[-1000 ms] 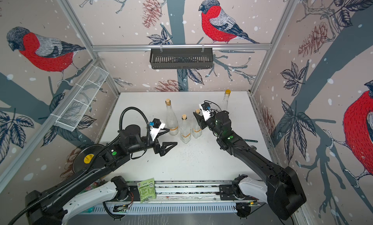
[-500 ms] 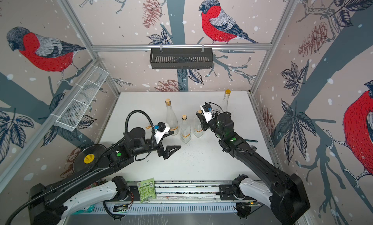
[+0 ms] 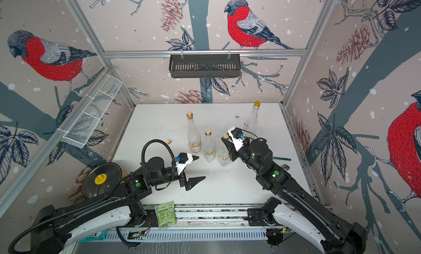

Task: Remove the label from the bottle
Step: Pick up the bottle from the center of the board, then place the bottle at the center of the board.

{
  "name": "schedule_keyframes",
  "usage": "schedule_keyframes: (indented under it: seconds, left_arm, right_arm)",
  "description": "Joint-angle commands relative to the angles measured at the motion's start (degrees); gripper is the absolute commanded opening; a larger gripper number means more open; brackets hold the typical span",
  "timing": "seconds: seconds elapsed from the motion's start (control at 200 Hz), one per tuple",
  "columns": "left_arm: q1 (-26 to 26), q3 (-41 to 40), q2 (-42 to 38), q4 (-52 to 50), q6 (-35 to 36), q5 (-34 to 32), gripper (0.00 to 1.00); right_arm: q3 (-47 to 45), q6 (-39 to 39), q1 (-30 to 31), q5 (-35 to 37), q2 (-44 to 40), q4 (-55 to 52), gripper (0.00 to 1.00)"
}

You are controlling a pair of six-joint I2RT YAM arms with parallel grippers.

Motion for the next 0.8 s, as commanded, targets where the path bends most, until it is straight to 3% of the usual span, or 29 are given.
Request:
schedule_keyframes:
  seconds: [0.0,0.335,0.56,0.615,0.79]
  left_arm:
    - [-1.2,-2.7,-1.7,7.5,2.0,-1.4,0.99]
    - [-2.4,-10.1,-10.5,8.4,1.9,-8.4,0.99]
    - [-2.5,-11.5,-12.3,8.7,3.3,-9.7,0.99]
    - [-2.5,-11.4,-11.6,8.5,3.4,-9.8,0.99]
    - [-2.5,-11.5,-10.9,8.6,3.4,-9.8,0.99]
  right_arm:
    - [-0.9,1.8,3.4,1.7,-2.1,0.4,0.12]
    - [-7.8,0.2,18.5,5.5,1.3,18.6,0.11]
    - [-7.5,-0.2,20.7,7.1,5.3,21.8,0.12]
    - [-6.7,0.1,20.6,7.0,5.7,20.6,0.18]
    - [-5.0,-0.4,20.5,5.6,6.0,16.3,0.53]
